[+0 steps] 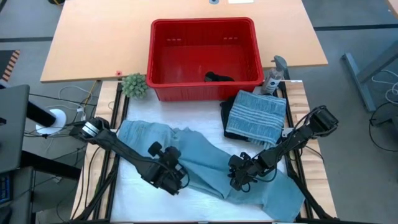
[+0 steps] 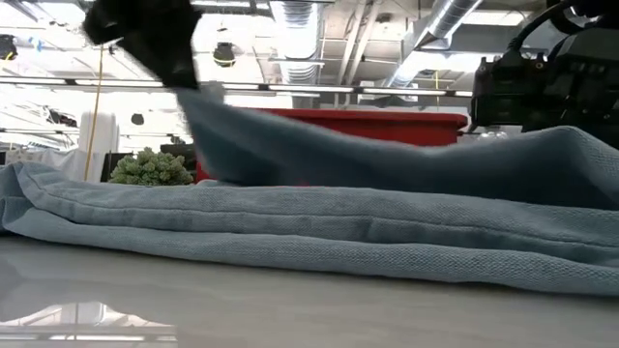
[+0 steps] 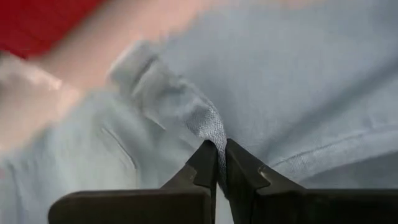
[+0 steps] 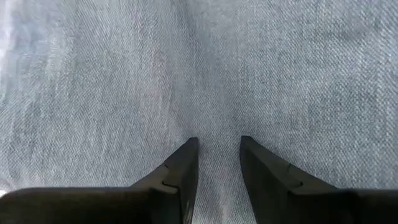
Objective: Fold Laundry from Bin
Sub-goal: Fold the blue pants
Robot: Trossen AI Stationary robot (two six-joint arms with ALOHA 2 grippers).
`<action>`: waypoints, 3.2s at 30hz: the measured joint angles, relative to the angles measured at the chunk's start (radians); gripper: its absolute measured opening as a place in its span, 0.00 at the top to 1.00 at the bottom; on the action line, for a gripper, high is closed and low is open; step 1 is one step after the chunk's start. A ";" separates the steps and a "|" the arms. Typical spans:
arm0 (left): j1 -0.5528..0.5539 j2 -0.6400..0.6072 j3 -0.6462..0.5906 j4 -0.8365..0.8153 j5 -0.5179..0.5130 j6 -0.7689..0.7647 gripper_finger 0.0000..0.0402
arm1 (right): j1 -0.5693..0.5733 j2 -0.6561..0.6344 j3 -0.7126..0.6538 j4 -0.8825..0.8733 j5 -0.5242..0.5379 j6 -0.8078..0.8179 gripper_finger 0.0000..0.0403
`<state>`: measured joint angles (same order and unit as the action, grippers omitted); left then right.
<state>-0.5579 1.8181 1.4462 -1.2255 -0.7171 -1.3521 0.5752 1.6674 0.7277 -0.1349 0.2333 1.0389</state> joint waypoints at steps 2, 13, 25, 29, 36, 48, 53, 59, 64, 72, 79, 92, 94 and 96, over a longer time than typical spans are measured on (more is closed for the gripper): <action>-0.022 0.000 -0.046 0.046 0.045 -0.023 0.98 | 0.000 0.000 0.000 -0.001 -0.001 0.000 0.65; -0.044 -0.001 -0.320 0.404 0.342 -0.056 0.98 | -0.009 0.001 0.000 0.000 -0.032 -0.001 0.66; 0.049 -0.008 -0.259 0.396 0.419 0.232 0.76 | -0.015 0.001 0.000 -0.012 -0.038 -0.003 0.66; 0.077 -0.029 -0.201 0.387 0.424 0.319 0.62 | -0.014 0.001 0.000 -0.029 -0.037 -0.002 0.66; 0.133 -0.263 -0.148 0.366 0.199 0.446 0.52 | -0.010 0.000 0.000 -0.069 -0.051 -0.003 0.66; 0.287 -0.461 -0.383 0.590 0.167 0.623 0.53 | 0.012 -0.002 0.000 -0.092 -0.067 -0.045 0.66; 0.420 -0.455 -0.562 0.944 0.387 0.952 0.49 | 0.011 -0.002 0.000 -0.091 -0.068 -0.045 0.66; 0.615 -0.456 -0.586 1.008 0.611 1.289 0.43 | 0.012 -0.002 -0.002 -0.074 -0.074 -0.045 0.66; 0.755 -0.430 -0.586 1.012 0.935 1.432 0.42 | 0.011 -0.002 -0.002 -0.073 -0.074 -0.045 0.66; 0.829 -0.322 -0.584 1.074 1.062 1.524 0.42 | 0.011 -0.002 -0.003 -0.067 -0.075 -0.045 0.66; 0.830 -0.199 -0.530 1.038 1.107 1.541 0.43 | 0.011 -0.001 -0.003 -0.054 -0.088 -0.035 0.66; 0.829 -0.195 -0.442 0.773 1.142 1.620 0.89 | 0.012 -0.001 -0.004 -0.051 -0.085 -0.042 0.66; 0.829 -0.206 -0.442 0.759 1.139 1.607 0.96 | 0.012 -0.001 -0.004 -0.051 -0.084 -0.042 0.66; 0.829 -0.221 -0.442 0.749 1.124 1.572 0.97 | 0.012 -0.001 -0.004 -0.051 -0.083 -0.042 0.66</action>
<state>0.2707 1.5976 1.0042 -0.4763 0.4071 0.2198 0.5869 1.6661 0.7238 -0.1859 0.1501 0.9970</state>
